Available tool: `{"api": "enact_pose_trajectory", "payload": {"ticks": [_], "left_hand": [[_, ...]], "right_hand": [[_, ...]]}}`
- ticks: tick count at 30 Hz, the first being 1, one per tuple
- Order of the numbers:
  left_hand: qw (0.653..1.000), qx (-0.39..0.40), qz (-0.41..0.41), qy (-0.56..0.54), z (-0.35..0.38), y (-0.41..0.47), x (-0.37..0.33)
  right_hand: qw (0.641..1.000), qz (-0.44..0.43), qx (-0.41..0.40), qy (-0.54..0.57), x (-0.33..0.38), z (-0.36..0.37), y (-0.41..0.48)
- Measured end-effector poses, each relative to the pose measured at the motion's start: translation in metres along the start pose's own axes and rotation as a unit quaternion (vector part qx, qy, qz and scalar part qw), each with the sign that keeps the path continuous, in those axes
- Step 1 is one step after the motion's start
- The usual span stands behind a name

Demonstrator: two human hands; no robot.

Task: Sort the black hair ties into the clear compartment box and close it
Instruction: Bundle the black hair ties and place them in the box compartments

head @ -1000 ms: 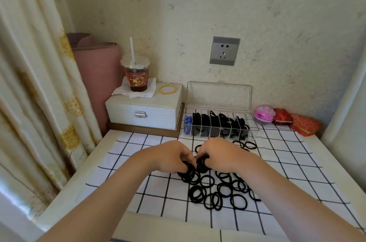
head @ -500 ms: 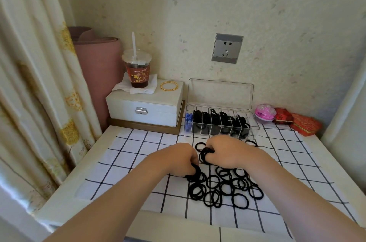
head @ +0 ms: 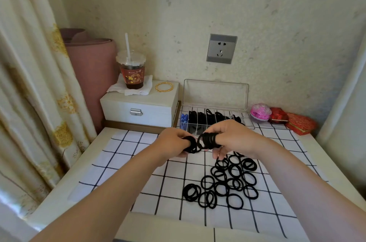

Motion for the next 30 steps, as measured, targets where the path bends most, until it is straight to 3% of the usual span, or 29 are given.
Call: {"api": "enact_pose_trajectory", "payload": {"ticks": [4,9,17,21,25,30], "left_hand": [[1.0,0.021,0.016,0.0,0.005,-0.001,-0.006],[0.997,0.075,0.023,-0.004,0.011,-0.004,-0.011],[0.97,0.207,-0.025,-0.127,0.004,-0.008,-0.009],[0.971,0.156,-0.048,-0.177,0.002,-0.002,-0.003],[0.984,0.085,-0.052,-0.147,0.005,0.005,0.0],[0.99,0.049,-0.045,-0.125,0.006,0.008,0.0]], "right_hand": [[0.997,0.004,0.044,0.061,0.003,0.013,0.0],[0.999,0.028,-0.015,0.043,-0.003,0.015,0.006],[0.995,0.064,-0.074,0.019,-0.008,0.014,0.007],[0.993,0.064,-0.099,-0.031,-0.009,0.015,0.008],[0.987,0.024,-0.138,-0.075,-0.005,0.013,0.007],[0.994,0.022,-0.102,-0.008,0.005,0.013,0.003]]}}
Point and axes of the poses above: each hand's wrist, its own y-axis towards the middle knuckle, its own z-axis out of the palm, x = y × z, the point moved 2 cm from there along y, towards the middle knuckle, and after that the axes turned 5 degrees about y, right-handed, at the moved point
